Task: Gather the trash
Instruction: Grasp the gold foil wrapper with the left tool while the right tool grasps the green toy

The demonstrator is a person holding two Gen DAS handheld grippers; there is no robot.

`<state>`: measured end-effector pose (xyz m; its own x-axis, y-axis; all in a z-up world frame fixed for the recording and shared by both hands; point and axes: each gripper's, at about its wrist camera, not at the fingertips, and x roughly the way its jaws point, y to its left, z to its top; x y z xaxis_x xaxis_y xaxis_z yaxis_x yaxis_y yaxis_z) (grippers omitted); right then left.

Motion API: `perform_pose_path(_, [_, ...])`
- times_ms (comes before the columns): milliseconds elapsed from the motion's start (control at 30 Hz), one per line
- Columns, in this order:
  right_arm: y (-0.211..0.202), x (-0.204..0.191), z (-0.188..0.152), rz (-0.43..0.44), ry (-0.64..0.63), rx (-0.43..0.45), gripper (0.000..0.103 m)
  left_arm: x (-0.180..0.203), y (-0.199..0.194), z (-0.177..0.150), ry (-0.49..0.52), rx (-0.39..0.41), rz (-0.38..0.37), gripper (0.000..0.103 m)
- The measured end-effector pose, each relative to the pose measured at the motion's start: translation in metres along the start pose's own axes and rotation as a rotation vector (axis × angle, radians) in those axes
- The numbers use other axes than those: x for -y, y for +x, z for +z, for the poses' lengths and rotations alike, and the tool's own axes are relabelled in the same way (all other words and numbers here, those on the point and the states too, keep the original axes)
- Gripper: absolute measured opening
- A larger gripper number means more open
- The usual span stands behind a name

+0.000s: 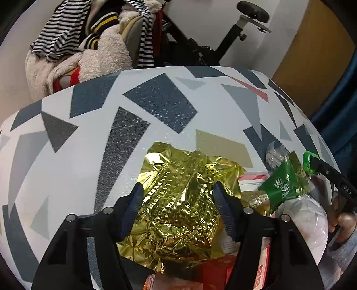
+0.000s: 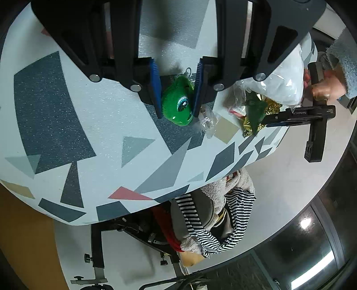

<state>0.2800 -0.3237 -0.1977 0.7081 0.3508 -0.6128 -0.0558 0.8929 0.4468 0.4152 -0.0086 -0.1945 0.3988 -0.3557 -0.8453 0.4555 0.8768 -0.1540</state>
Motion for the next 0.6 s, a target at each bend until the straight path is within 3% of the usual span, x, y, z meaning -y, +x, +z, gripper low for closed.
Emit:
perform_pose_path(67, [0.0,-0.001,0.0,-0.002,-0.002,-0.003,0.029,0.007,-0.002,0.001,0.04,0.005,-0.022,0.033])
perform_pose_path(133, [0.0,-0.001,-0.001,-0.002,-0.002,-0.003,0.029,0.014,-0.007,0.002,0.085,0.023,0.028,0.01])
perform_pose_path(333, [0.0,0.0,0.0,-0.005,0.009,-0.002,0.029,0.008,-0.032,0.006,0.041,0.084,0.024,0.005])
perform_pose_path(600, [-0.001,0.001,0.0,-0.007,0.017,0.003,0.029,0.011,-0.093,0.007,-0.016,0.238,-0.012,0.003])
